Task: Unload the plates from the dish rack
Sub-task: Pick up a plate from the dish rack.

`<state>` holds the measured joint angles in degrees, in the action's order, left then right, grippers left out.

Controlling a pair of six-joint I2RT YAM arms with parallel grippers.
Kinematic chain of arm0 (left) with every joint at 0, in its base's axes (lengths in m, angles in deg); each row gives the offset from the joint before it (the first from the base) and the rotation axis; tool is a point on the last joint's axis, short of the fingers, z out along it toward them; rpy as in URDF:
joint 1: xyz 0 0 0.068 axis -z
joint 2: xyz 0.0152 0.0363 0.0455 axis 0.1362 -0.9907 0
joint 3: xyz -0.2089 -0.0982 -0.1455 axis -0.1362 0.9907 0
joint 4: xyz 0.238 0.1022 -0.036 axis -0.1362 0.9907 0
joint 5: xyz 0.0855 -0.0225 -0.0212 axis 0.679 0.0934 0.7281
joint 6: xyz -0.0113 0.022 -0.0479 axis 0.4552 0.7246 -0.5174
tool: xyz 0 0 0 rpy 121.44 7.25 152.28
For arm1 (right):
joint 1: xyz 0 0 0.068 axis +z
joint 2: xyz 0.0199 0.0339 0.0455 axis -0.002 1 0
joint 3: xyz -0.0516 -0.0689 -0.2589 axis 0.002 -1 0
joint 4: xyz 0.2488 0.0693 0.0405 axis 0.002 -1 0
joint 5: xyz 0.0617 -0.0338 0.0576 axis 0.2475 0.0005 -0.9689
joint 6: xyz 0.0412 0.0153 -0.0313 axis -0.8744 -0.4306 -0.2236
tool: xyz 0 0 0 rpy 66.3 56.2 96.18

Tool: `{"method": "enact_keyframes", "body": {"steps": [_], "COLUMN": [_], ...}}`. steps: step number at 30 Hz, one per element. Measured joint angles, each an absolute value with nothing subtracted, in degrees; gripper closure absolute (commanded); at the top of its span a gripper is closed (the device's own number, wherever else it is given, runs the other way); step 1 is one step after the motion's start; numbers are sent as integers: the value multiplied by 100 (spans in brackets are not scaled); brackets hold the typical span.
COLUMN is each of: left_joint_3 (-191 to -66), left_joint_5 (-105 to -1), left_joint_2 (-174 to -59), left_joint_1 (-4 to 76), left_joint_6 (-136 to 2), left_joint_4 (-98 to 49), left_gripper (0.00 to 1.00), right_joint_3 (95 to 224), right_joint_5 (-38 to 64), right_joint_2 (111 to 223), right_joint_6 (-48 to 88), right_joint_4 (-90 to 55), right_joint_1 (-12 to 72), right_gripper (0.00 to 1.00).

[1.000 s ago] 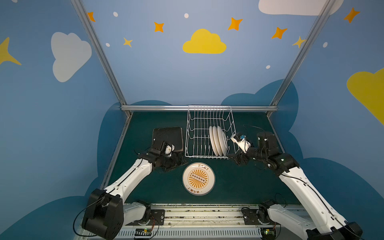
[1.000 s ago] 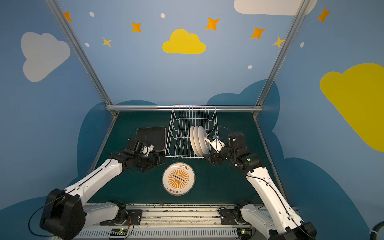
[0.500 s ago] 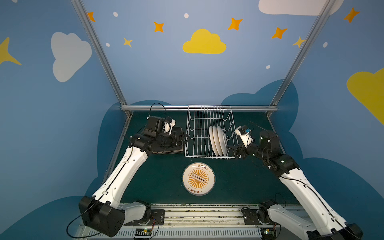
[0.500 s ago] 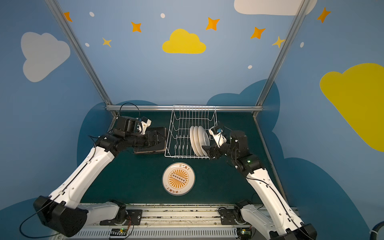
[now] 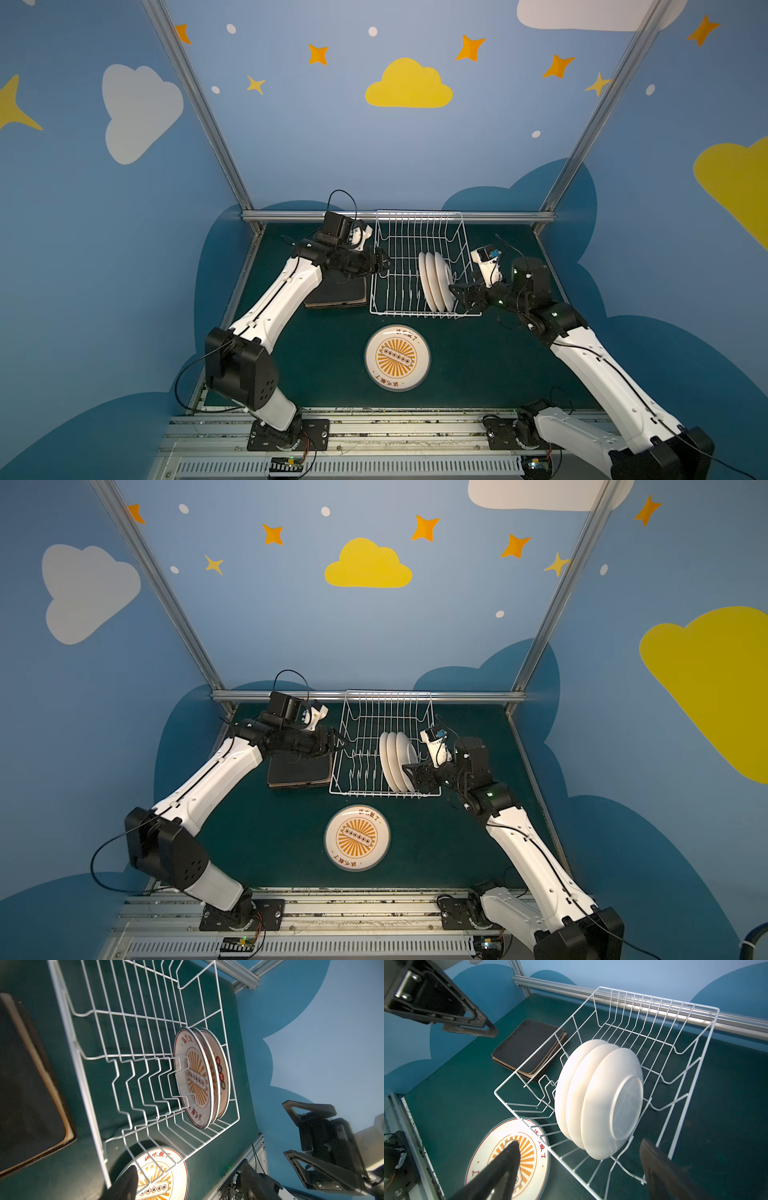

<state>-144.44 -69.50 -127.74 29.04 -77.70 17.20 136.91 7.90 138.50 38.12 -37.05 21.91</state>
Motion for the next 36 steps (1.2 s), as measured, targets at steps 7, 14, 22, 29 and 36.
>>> {"method": "enact_keyframes", "body": {"steps": [7,14,22,29,36], "left_joint_3": [-15362,-16105,-16540,-16750,-16772], "left_joint_5": [-7116,-7236,-7258,-7210,-7155], "left_joint_2": [-13865,-14593,-15069,-15382,-15421], "left_joint_1": [3232,3350,3525,3647,3673], "left_joint_6": [-7702,-7705,-7746,-7827,-7871], "left_joint_4": [1700,1781,1879,2011,2078], "left_gripper": [48,52,61,68,73], "right_joint_3": [13691,13691,13688,13686,13664], "right_joint_5": [986,1148,1297,1295,1295], "right_joint_2": [13850,13850,13811,13783,13783], "right_joint_6": [3755,3755,3753,3753,3753], "right_joint_4": [-3705,-3705,-3702,-3648,-3608], "right_joint_1": [2191,2188,2184,2156,2134], "right_gripper": [10,10,10,10,10]}}
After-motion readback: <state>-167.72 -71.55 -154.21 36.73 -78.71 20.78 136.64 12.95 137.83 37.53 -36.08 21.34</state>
